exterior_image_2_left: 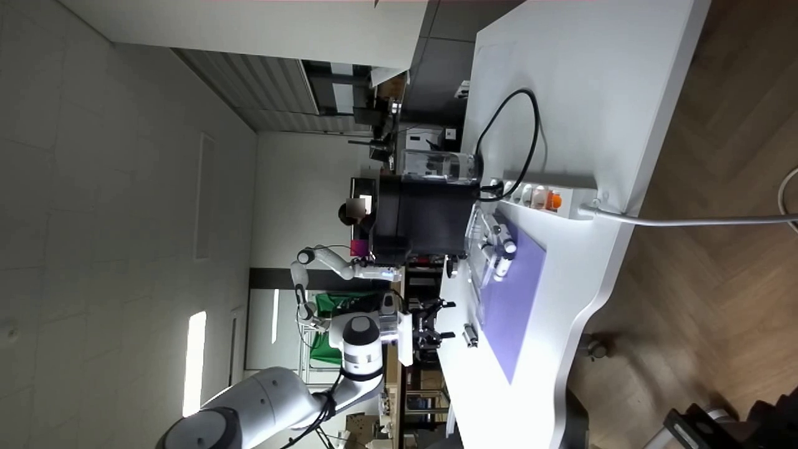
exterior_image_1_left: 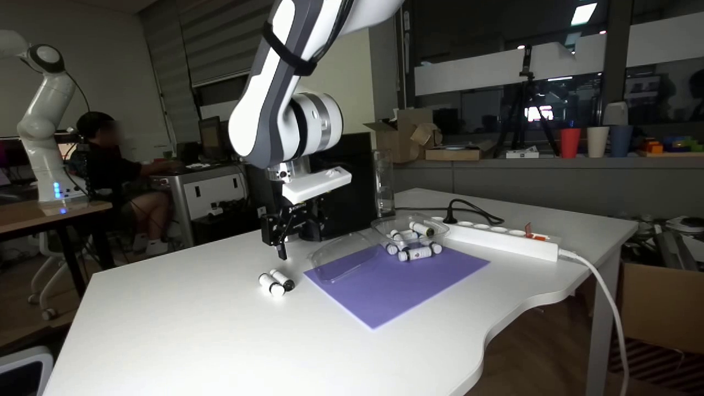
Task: Put the right bottle on the table into the colourless bowl
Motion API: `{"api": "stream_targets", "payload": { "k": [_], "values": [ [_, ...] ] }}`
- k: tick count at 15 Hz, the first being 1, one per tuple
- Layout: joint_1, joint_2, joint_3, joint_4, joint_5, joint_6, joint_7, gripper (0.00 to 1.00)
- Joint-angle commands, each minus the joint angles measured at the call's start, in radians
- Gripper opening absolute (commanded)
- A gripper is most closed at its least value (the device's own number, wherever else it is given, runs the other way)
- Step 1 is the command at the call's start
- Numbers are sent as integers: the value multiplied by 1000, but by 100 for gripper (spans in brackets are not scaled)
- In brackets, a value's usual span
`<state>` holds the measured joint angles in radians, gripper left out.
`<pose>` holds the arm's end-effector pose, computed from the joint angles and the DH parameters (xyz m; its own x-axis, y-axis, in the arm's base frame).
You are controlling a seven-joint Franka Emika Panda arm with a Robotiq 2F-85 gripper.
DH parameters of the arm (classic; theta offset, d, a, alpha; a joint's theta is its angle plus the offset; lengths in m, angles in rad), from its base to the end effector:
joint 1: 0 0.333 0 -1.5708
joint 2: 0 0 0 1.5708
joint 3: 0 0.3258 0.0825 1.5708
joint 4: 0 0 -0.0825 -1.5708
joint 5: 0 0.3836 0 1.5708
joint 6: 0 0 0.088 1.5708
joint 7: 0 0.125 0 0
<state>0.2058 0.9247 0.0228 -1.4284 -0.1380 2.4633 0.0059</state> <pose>0.7231 0.1636 0.1370 0.9439 0.3124 0.1073 0.3051 -0.9490 0.0789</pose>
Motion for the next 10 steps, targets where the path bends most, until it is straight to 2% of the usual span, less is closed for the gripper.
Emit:
{"api": "stream_targets", "payload": {
  "k": [1, 10],
  "values": [
    [17, 84, -4, 120, 4, -23, 27, 100],
    [28, 190, -4, 250, 7, -40, 22, 100]
  ]
}}
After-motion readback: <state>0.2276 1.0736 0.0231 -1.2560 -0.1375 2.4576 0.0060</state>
